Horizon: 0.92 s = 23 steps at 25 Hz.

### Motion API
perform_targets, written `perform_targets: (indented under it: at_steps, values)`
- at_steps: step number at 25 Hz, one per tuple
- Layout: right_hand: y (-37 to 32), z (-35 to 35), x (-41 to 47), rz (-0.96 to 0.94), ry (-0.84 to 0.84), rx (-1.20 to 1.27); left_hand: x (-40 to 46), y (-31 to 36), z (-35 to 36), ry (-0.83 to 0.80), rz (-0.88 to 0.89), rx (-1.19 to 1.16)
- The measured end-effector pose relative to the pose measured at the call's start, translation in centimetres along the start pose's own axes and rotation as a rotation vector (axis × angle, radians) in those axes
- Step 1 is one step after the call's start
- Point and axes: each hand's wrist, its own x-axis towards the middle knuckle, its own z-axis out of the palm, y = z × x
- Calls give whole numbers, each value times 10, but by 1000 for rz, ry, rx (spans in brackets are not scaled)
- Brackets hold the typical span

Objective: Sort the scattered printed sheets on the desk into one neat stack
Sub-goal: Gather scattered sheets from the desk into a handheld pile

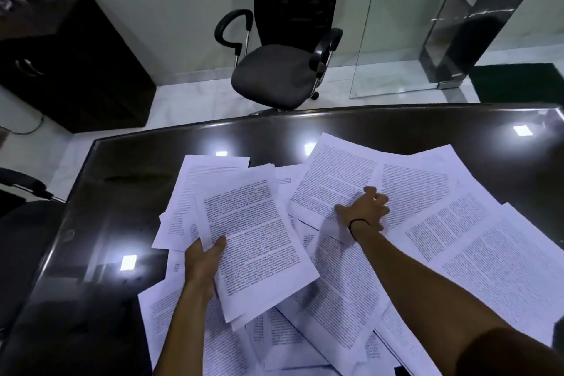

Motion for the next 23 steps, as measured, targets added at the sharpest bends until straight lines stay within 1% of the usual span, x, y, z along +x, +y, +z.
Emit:
perform_targets:
  at_steps: [2,5,6,9,12,13,15,17,20,22,23]
  values:
    - [-9,3,10,18,-9,5,9,0,-2,5,-1,11]
    - [-9,6,24,73,-14,130,19,2,-5,37,-19,48]
    - [-6,5,29,53,-15,162,20,4,-6,42,-17,65]
    - [-4,-6,32,-38,-49,136,24,10,-12,65,24,137]
    - [0,-21,32,-45,-113,208,21,20,-18,89,82,155]
    - [3,-25,32,-35,-142,252,20,22,-19,96,94,159]
    - [8,-35,27,-20,-234,414,13,28,-22,110,117,167]
    - [6,-45,15,-63,-340,521,9,30,-25,133,122,187]
    - [2,-56,-15,-189,-510,491,-11,30,-27,110,117,157]
    - [2,-55,-42,-245,-637,400,-19,27,-26,54,65,99]
    - [4,-49,-55,-290,-658,332,-23,26,-25,15,32,59]
